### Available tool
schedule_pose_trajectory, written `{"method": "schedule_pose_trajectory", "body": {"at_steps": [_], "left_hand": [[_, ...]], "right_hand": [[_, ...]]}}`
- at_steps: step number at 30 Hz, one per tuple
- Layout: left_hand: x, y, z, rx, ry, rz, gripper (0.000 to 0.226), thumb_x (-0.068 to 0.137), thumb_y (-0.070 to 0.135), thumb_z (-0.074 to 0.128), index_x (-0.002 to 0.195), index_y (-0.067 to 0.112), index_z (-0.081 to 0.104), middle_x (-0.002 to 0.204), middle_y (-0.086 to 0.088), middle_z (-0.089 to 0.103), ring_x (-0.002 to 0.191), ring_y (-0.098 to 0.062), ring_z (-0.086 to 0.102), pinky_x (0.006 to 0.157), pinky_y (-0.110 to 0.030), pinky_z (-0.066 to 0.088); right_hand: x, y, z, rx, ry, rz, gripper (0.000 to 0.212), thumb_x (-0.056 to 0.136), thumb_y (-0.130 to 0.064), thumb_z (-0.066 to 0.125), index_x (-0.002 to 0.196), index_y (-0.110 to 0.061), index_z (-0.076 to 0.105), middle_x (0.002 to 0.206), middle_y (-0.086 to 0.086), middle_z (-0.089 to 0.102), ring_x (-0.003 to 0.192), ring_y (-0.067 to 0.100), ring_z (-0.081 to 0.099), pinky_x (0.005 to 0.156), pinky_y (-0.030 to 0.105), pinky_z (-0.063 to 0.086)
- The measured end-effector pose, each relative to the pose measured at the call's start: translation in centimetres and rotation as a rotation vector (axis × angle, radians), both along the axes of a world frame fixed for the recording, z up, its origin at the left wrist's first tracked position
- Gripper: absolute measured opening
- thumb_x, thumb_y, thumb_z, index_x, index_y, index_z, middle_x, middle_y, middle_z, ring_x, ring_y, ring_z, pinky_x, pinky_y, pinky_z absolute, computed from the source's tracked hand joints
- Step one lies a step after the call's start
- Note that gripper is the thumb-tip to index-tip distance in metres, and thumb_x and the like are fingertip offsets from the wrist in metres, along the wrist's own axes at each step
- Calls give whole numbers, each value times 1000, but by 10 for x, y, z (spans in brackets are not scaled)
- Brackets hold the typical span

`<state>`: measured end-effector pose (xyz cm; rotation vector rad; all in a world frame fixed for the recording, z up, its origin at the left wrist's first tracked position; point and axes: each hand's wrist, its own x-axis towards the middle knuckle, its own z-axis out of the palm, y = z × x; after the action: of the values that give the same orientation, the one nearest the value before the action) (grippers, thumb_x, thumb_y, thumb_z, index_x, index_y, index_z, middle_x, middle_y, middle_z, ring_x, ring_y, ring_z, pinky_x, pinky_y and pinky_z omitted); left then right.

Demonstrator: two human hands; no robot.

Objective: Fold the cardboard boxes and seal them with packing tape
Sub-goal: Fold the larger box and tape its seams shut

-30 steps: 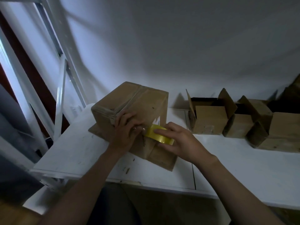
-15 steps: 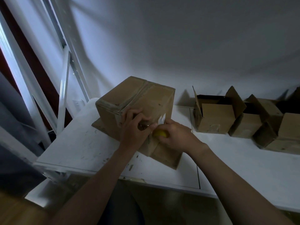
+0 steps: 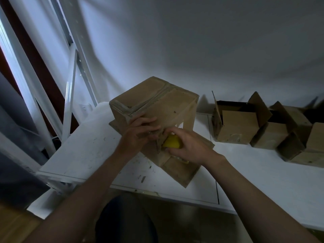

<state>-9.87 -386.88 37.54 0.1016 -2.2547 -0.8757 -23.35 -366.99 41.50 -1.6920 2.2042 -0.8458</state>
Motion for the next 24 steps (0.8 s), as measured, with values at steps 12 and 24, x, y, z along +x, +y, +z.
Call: {"method": "schedule_pose_trajectory", "body": {"at_steps": [12,24], "left_hand": [[14,-58,21,-16,-137,-158,44,90,63,55,117,32,71,138,30,54,144,-16,34,121,-33,24],[-1,13,15,-63,93,243,24,73,28,83,78,10,68,108,5,74,131,-19,51,107,-8,30]], "right_hand": [[28,-22,6,-39,-101,8,64,88,-34,78,140,-32,41,95,-29,47,87,-23,50,67,3,39],[28,16,-14,-51,-212,-100,89,80,-38,85,149,-49,29,118,-24,50,101,-6,52,76,9,44]]}}
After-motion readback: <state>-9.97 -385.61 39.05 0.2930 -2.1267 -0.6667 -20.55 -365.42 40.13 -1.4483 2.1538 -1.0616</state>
